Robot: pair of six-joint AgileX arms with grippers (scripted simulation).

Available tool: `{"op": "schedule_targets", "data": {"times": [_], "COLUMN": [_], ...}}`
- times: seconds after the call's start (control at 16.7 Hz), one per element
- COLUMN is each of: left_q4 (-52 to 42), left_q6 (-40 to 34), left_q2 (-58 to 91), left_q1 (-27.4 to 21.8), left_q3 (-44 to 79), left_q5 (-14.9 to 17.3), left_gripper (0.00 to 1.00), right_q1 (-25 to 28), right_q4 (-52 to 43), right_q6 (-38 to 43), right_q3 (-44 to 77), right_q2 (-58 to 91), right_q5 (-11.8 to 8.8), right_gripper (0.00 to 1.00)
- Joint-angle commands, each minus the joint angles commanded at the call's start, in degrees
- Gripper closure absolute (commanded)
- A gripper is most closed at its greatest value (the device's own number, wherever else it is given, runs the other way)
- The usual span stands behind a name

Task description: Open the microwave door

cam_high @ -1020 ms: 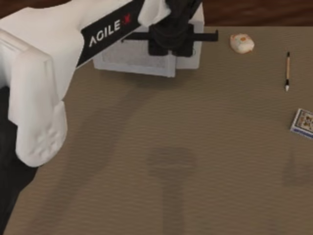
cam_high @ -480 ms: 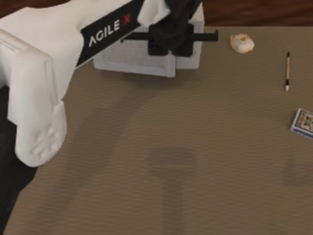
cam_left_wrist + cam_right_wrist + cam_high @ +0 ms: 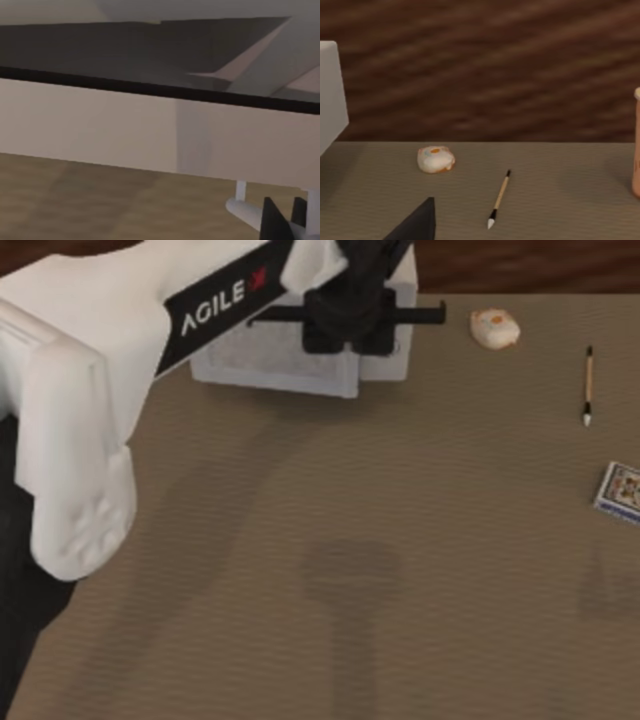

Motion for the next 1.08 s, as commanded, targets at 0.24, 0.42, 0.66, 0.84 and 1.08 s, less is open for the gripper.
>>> {"op": "schedule_targets", "data": {"times": [0.24,0.42,0.66,0.84,1.08], "left_q4": [0.00,0.76,4.07,5.52,5.52], "left_q6": [0.00,0.38,3.45,4.65,4.65], "left_q2": [0.00,-0.48,-4.27,-5.81,-5.81], "left_q1": [0.00,-0.39,0.20,0.37,0.37], "left_q3": [0.00,-1.07,-7.72,-10.15,-10.15], "left_q5": [0.00,0.34,1.54,2.20,2.20], "left_gripper": [1.00,1.00,1.00,1.00,1.00], "right_q1": [0.00,0.00,0.00,0.00,0.00], "right_q4": [0.00,0.00,0.00,0.00,0.00], "right_q6": [0.00,0.00,0.00,0.00,0.00], "right_q3": [0.00,0.00,0.00,0.00,0.00], "right_q2": [0.00,0.00,0.00,0.00,0.00], "right_q5": [0.00,0.00,0.00,0.00,0.00], "right_gripper": [0.00,0.00,0.00,0.00,0.00]}}
